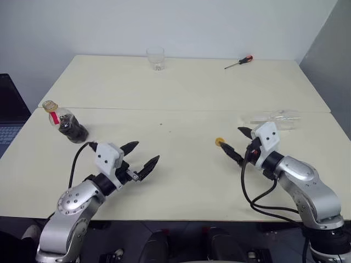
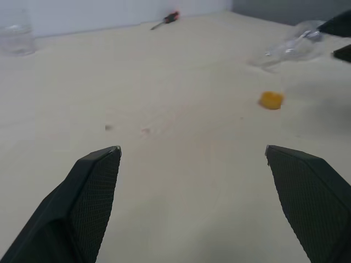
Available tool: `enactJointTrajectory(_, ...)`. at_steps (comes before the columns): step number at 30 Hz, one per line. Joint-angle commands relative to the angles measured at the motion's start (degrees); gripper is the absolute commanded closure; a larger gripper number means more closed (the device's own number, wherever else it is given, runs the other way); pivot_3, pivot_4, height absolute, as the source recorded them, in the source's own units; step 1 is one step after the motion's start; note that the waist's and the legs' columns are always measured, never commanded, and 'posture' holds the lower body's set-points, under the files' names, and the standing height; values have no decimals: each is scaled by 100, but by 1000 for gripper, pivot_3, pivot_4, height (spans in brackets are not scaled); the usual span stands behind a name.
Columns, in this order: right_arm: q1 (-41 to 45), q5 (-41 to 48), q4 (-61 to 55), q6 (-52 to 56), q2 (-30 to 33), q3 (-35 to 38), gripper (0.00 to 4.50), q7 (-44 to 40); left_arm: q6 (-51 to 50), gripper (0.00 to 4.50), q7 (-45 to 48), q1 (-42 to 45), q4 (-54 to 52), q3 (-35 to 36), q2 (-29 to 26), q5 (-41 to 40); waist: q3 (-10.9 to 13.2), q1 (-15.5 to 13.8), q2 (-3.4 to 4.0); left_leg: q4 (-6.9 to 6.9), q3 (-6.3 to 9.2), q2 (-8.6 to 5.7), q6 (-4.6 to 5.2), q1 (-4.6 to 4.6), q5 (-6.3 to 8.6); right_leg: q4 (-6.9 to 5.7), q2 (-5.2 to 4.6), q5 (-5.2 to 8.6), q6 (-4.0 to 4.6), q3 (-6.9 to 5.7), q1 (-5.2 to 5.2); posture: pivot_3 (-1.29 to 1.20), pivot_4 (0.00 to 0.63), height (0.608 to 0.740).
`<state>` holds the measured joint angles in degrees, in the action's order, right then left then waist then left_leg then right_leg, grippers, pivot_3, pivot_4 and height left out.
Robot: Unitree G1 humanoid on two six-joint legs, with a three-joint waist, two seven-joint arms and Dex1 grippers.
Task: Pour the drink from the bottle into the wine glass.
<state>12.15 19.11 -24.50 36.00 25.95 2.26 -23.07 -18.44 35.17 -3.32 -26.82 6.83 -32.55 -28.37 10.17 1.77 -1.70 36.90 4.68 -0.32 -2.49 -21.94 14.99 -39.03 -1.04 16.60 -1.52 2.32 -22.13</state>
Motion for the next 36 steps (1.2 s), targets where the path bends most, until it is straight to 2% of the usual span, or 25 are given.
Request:
enactJointTrajectory(1, 275, 0, 69, 136, -129, 314, 0, 338, 119, 16, 408, 374, -134, -78, -111, -114, 1, -8, 2, 1, -1, -2, 0, 0, 0, 0, 0, 0, 0, 0, 0, 0, 150, 740)
enactJointTrajectory(7, 633, 164, 571, 537, -788, 790, 0, 1084, 203, 16, 980, 743, 222, -155, -203, -97, 1, 1, 3, 0, -4, -2, 0, 0, 0, 2, -1, 0, 0, 4, -1, 0, 150, 740)
enactJointTrajectory(13, 796, 258, 870, 703, -1235, 1190, 0, 1506, 356, 16, 1100, 956, 489, -201, -119, 52, 4, 1, 7, 0, -4, -1, 1, -4, 0, 0, -1, 0, 0, 4, -7, 0, 150, 740)
enactJointTrajectory(22, 1572, 1307, 1605, 972, -2146, 2722, 0, 2677, 551, 16, 1283, 1280, 861, -287, -65, 176, 6, 5, 13, 0, -4, -1, 1, -4, 0, -3, -1, -1, 0, 5, -8, 0, 150, 740)
enactJointTrajectory(28, 2054, 1977, 2309, 804, -2393, 3482, 0, 3261, 615, 16, 1341, 1456, 1040, -373, 31, 259, 9, 7, 19, -2, -9, -3, 2, -5, 0, -2, -1, -1, 0, 7, -8, 0, 150, 740)
enactJointTrajectory(36, 2474, 2486, 3116, 390, -2318, 3889, 0, 3561, 633, 16, 1394, 1582, 1142, -405, 64, 279, 23, 14, 45, -1, -23, -2, 3, -6, 0, -5, 0, -1, 0, 7, -10, 0, 150, 740)
